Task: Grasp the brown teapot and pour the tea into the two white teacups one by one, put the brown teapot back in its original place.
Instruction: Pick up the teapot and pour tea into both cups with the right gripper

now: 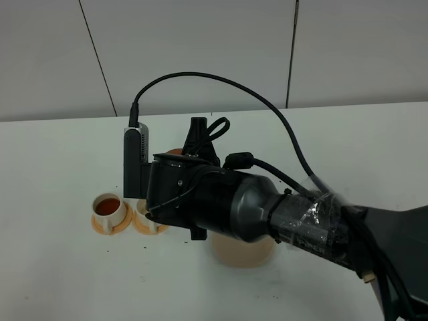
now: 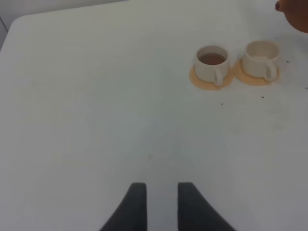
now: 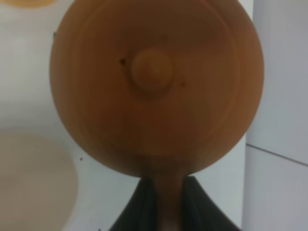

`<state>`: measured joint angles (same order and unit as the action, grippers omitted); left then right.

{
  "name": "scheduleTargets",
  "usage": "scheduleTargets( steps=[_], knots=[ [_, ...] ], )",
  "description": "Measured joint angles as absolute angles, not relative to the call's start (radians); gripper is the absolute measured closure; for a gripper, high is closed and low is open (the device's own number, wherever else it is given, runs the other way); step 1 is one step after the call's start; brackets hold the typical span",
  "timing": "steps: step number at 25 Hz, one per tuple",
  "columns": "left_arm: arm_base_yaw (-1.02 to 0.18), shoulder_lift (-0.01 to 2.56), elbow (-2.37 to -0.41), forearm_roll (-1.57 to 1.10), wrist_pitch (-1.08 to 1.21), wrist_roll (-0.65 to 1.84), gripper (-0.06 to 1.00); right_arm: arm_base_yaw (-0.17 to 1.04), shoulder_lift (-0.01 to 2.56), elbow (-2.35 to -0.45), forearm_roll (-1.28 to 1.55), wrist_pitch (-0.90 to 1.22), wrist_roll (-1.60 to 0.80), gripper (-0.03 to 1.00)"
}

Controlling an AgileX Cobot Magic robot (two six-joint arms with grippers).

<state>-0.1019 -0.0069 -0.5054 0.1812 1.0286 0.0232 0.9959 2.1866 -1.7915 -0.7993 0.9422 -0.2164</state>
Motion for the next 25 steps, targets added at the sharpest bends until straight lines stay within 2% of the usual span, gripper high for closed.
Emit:
scheduleTargets(
  steps=[10, 25],
  knots=[
    [-0.102, -0.007, -0.505, 0.181, 1.029, 0.023, 0.71, 1.05, 2.244, -1.794, -0.923, 0.962, -0.152, 0.87],
    [-0.102, -0.007, -0.505, 0.181, 1.029, 0.021, 0.71, 1.06, 2.272, -1.796, -1.016, 0.976, -0.11, 0.87]
  ],
)
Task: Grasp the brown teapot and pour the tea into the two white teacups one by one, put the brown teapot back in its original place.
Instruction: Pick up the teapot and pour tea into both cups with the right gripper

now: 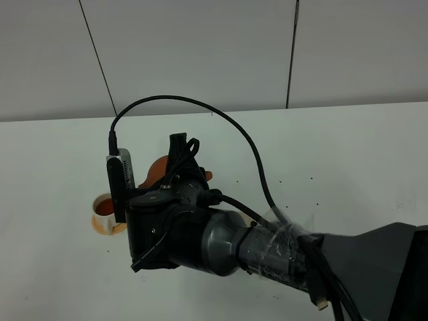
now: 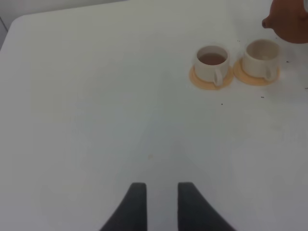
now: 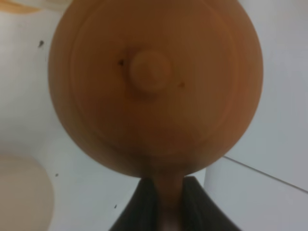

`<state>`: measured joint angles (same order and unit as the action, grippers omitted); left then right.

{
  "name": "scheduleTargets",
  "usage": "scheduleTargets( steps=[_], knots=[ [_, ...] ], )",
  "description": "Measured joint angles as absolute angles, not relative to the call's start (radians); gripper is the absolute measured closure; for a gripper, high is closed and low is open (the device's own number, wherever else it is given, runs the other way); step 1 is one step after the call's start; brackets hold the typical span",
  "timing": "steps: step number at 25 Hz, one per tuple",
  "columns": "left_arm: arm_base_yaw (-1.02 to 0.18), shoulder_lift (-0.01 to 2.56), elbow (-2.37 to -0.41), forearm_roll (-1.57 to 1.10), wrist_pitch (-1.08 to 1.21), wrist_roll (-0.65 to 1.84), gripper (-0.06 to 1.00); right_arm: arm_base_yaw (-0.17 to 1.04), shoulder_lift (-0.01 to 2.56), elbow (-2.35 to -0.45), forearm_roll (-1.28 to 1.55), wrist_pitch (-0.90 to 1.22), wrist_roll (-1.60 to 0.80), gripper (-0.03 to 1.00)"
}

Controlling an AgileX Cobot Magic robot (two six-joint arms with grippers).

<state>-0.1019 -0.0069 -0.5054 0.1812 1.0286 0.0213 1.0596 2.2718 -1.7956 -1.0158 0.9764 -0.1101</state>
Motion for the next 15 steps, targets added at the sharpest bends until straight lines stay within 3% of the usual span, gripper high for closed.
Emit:
scheduleTargets(
  steps=[15],
  knots=[
    [-0.102, -0.007, -0.505, 0.181, 1.029, 0.023, 0.71, 1.053, 2.282, -1.796, -1.019, 1.009, -0.089, 0.87]
  ],
)
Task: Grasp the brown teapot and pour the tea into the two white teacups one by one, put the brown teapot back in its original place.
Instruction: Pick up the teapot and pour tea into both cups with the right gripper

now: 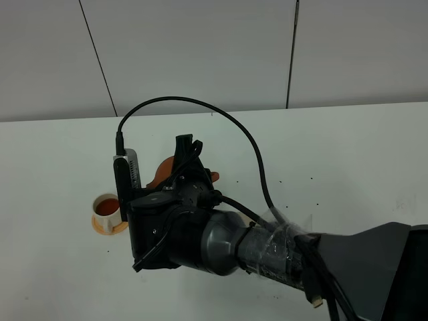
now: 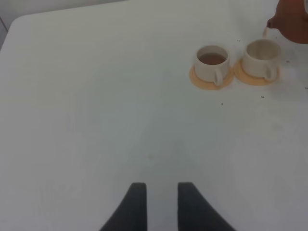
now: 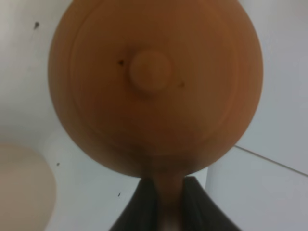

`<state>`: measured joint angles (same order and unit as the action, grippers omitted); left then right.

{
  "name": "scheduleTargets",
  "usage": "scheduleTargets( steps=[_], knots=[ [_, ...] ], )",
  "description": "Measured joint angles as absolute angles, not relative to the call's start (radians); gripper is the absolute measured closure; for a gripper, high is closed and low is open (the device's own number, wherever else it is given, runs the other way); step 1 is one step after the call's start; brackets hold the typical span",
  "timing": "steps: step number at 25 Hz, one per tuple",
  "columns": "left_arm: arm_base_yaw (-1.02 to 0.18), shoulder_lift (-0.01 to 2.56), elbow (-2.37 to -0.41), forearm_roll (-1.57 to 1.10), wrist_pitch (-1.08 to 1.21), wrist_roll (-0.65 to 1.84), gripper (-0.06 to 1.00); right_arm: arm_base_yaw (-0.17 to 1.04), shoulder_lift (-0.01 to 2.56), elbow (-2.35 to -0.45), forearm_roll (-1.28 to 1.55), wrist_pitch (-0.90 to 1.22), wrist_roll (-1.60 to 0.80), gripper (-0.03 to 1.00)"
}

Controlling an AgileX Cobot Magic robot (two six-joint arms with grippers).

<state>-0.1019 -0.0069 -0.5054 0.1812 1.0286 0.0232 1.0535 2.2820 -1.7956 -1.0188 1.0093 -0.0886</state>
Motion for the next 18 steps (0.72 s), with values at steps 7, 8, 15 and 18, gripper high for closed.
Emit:
scheduleTargets(
  steps=[7, 8, 15, 18],
  knots=[
    [-0.102, -0.007, -0.505, 0.181, 1.029, 0.023, 0.71, 1.053, 2.282, -1.796, -1.019, 1.009, -0.076, 0.87],
    [-0.102, -0.007, -0.505, 0.181, 1.029, 0.023, 0.71, 1.053, 2.282, -1.796, -1.019, 1.009, -0.076, 0.87],
    [-0.102, -0.007, -0.505, 0.181, 1.029, 0.023, 0.71, 1.053, 2.287, -1.796, -1.02, 1.018, -0.075, 0.87],
    [-0.102, -0.007, -0.505, 0.181, 1.029, 0.023, 0.71, 1.053, 2.302, -1.796, -1.022, 1.023, -0.073, 0.87]
  ],
)
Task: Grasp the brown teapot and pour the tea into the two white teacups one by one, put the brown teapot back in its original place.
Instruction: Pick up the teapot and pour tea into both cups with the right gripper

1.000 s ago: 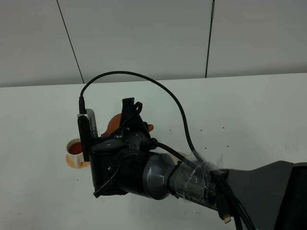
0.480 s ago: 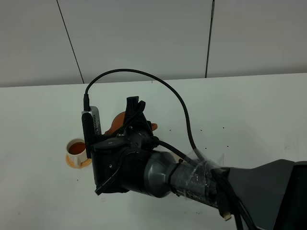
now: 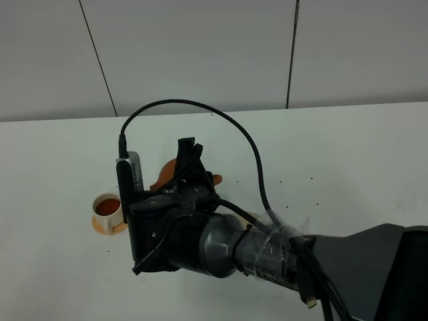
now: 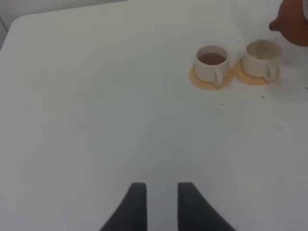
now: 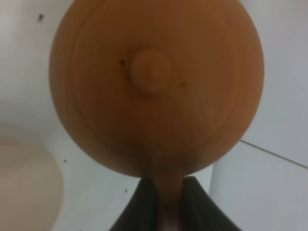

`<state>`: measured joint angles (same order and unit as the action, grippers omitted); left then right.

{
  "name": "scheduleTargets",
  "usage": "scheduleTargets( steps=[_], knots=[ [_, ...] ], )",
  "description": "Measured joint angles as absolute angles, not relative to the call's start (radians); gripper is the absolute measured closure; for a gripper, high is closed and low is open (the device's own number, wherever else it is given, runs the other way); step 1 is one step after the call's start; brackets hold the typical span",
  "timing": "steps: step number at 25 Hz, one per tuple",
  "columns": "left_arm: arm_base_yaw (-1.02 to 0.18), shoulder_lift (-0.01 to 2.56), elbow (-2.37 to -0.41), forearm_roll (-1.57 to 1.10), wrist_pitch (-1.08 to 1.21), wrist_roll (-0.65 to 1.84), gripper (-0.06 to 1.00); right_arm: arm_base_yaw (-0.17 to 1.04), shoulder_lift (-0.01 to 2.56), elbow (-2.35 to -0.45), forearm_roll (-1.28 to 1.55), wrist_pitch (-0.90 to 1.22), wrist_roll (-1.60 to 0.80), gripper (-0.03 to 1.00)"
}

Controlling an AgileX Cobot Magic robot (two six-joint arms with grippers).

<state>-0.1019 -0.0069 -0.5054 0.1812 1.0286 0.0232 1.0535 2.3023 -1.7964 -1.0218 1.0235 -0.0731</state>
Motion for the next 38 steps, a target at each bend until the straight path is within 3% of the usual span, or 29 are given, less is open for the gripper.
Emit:
scheduleTargets(
  steps=[38],
  knots=[
    [-0.102, -0.007, -0.505, 0.181, 1.029, 0.025, 0.71, 1.063, 2.314, -1.796, -1.101, 1.043, -0.07, 0.87]
  ],
)
